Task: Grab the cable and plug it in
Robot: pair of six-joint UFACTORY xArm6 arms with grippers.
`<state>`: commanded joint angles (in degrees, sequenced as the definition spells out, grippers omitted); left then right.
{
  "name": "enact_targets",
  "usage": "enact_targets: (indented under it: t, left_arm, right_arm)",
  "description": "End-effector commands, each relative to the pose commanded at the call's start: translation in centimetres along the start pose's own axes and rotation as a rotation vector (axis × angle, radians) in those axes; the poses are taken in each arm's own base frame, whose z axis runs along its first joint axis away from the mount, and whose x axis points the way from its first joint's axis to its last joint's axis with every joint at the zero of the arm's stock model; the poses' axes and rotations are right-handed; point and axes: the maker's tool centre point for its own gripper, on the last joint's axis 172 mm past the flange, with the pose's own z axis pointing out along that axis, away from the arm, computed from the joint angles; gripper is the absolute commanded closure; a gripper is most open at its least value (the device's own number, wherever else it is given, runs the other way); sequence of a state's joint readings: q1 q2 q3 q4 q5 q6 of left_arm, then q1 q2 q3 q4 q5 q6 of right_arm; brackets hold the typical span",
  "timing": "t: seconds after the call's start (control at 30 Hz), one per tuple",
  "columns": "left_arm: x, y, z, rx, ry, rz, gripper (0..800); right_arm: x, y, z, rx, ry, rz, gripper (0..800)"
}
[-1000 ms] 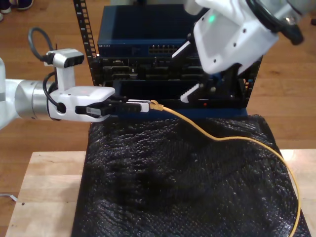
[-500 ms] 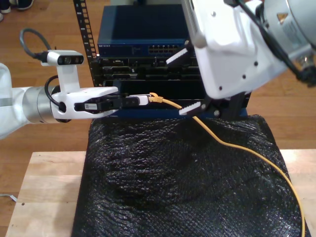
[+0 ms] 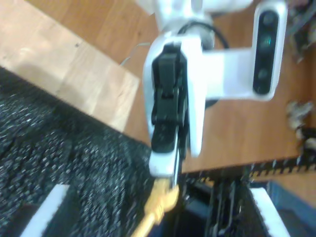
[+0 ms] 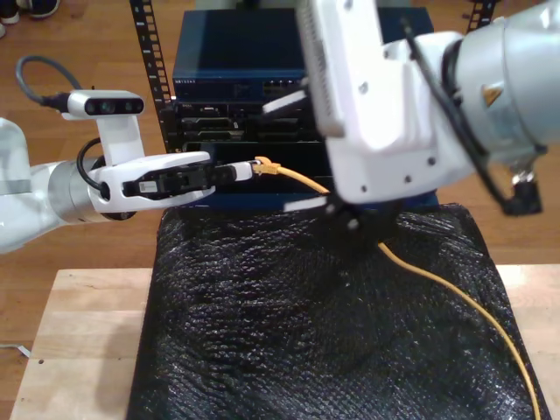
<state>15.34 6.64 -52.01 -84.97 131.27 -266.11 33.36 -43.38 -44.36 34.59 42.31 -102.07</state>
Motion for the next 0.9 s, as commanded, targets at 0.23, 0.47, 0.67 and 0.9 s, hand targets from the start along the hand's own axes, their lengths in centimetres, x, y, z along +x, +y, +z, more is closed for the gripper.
enact_targets:
  t: [0.23, 0.47, 0.67, 0.9]
  left_arm:
    - [0.1, 1.1, 0.4, -0.045, 0.004, 0.001, 783]
    - [-0.3, 1.5, 1.3, -0.083, -0.003, -0.013, 776]
    - [-0.7, 1.4, 1.1, -0.089, 0.006, -0.055, 774]
    - [-0.9, 1.6, 1.1, -0.099, 0.013, -0.102, 775]
  right_arm:
    - [-0.9, -0.2, 0.2, -0.033, -0.017, 0.003, 84]
    - [-0.8, 0.3, -0.1, -0.057, -0.018, 0.003, 217]
    - [-0.7, 0.0, 0.1, -0.052, -0.015, 0.001, 286]
    - [-0.7, -0.1, 0.4, -0.056, -0.015, -0.001, 345]
